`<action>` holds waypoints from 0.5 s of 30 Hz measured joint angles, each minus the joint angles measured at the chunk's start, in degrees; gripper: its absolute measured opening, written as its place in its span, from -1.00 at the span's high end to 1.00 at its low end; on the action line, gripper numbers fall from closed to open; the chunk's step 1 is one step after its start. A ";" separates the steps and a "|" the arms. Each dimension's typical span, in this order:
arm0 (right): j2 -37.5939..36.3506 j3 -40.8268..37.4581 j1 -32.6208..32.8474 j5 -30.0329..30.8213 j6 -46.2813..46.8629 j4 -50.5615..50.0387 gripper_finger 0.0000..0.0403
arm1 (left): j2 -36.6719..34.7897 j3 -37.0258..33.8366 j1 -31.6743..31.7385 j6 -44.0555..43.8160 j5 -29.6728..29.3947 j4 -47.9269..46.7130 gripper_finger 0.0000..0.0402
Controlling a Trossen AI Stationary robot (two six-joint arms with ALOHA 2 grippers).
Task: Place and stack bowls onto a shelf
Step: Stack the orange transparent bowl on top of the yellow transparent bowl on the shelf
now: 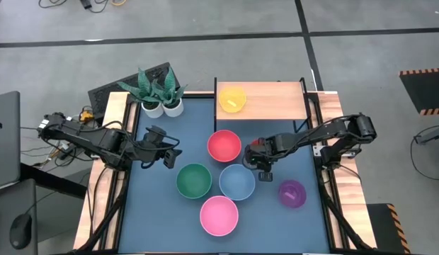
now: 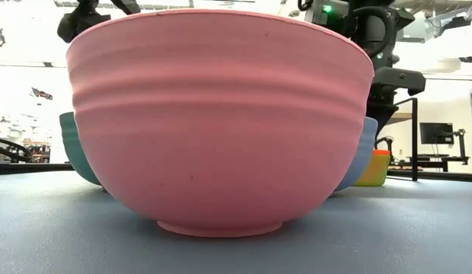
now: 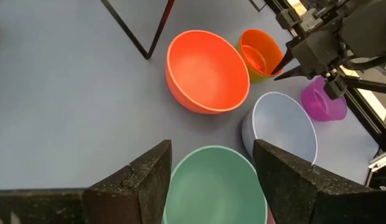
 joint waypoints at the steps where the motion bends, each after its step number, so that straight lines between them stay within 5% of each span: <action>1: 0.00 0.00 0.01 -0.25 0.01 0.02 0.66 | 0.00 0.00 -0.02 0.00 0.00 0.02 -0.04; 15: -0.33 0.00 0.01 -1.54 0.07 -0.09 0.73 | 0.00 0.00 -0.02 0.02 0.00 0.01 -0.04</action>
